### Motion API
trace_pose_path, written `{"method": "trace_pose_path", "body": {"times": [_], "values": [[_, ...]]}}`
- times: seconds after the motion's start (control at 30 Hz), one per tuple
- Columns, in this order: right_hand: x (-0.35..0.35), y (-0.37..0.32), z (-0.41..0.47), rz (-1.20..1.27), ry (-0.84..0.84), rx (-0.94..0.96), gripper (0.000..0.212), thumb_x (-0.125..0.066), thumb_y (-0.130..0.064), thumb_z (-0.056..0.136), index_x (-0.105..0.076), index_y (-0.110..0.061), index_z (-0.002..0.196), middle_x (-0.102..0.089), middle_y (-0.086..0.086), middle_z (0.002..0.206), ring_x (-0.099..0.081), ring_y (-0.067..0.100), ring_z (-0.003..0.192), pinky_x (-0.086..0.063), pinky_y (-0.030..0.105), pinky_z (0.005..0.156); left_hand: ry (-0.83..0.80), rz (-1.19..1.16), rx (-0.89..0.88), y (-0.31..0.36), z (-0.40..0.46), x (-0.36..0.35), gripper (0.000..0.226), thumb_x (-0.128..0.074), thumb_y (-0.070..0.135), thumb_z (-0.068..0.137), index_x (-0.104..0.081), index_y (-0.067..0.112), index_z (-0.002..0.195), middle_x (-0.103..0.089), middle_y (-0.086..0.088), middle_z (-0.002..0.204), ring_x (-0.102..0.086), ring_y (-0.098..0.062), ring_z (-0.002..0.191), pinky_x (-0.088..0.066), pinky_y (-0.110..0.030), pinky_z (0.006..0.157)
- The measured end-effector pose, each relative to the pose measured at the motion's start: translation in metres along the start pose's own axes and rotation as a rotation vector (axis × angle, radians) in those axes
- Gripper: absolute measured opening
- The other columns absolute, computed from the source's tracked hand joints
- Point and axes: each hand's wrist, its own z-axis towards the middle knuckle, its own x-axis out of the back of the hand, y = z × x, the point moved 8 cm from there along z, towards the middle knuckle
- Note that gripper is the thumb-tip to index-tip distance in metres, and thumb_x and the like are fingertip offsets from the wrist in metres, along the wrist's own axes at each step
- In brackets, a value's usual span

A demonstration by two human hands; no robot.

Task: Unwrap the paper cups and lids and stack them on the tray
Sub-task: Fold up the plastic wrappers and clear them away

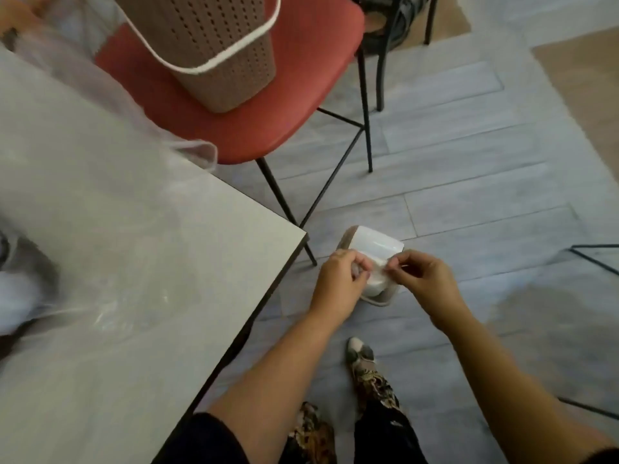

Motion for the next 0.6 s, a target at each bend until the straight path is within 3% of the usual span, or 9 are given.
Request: {"method": "trace_pose_path", "body": {"times": [0.07,0.17,0.27,0.37,0.5,0.6], "values": [[-0.001,0.036,0.022,-0.112,0.040,-0.053,0.011,-0.069,-0.010,0.083,-0.069,-0.020,0.078,-0.072,0.005,0.083,-0.068,0.022,0.081,-0.054,0.040,0.084,-0.046,0.020,0.083,-0.038,0.015,-0.031,0.016,-0.063,-0.001,0.082,-0.066,0.009,0.093,-0.055,-0.003,0.102,-0.052,-0.004,0.074,-0.042,-0.009,0.076],[-0.009,0.085,0.052,-0.271,0.048,-0.113,0.007,-0.067,-0.013,0.086,-0.071,-0.014,0.092,-0.070,0.001,0.087,-0.065,0.010,0.075,-0.055,0.021,0.073,-0.107,-0.001,0.219,-0.090,0.034,-0.075,0.022,-0.063,0.000,0.084,-0.064,0.006,0.105,-0.045,-0.012,0.124,-0.061,-0.022,0.095,-0.049,-0.028,0.093],[-0.022,0.130,0.081,-0.383,0.027,-0.081,0.015,-0.062,-0.006,0.088,-0.072,-0.012,0.098,-0.069,0.004,0.099,-0.065,0.015,0.086,-0.054,0.028,0.084,-0.206,0.029,0.322,-0.135,0.052,-0.115,0.030,-0.064,0.008,0.087,-0.059,0.007,0.116,-0.039,-0.010,0.128,-0.059,-0.022,0.097,-0.047,-0.027,0.094],[-0.038,0.170,0.105,-0.515,-0.032,-0.056,0.020,-0.059,-0.005,0.090,-0.071,-0.006,0.106,-0.063,0.008,0.115,-0.062,0.020,0.098,-0.044,0.016,0.087,-0.305,0.055,0.399,-0.172,0.067,-0.150,0.036,-0.060,0.013,0.090,-0.054,0.007,0.125,-0.046,-0.011,0.128,-0.057,-0.027,0.108,-0.047,-0.033,0.095],[-0.057,0.212,0.129,-0.589,-0.120,-0.099,0.026,-0.055,-0.011,0.093,-0.066,-0.006,0.116,-0.055,0.010,0.127,-0.058,0.023,0.108,-0.042,0.025,0.097,-0.359,0.025,0.446,-0.203,0.084,-0.180,0.034,-0.053,0.012,0.093,-0.052,0.009,0.127,-0.056,-0.011,0.126,-0.056,-0.025,0.113,-0.044,-0.030,0.090],[-0.069,0.235,0.146,-0.668,-0.184,-0.161,0.036,-0.049,-0.015,0.096,-0.054,-0.011,0.131,-0.048,0.011,0.137,-0.052,0.025,0.118,-0.034,0.024,0.097,-0.386,0.022,0.477,-0.223,0.095,-0.196,0.041,-0.048,0.011,0.095,-0.044,0.013,0.136,-0.052,-0.011,0.134,-0.051,-0.025,0.121,-0.042,-0.034,0.100]]}}
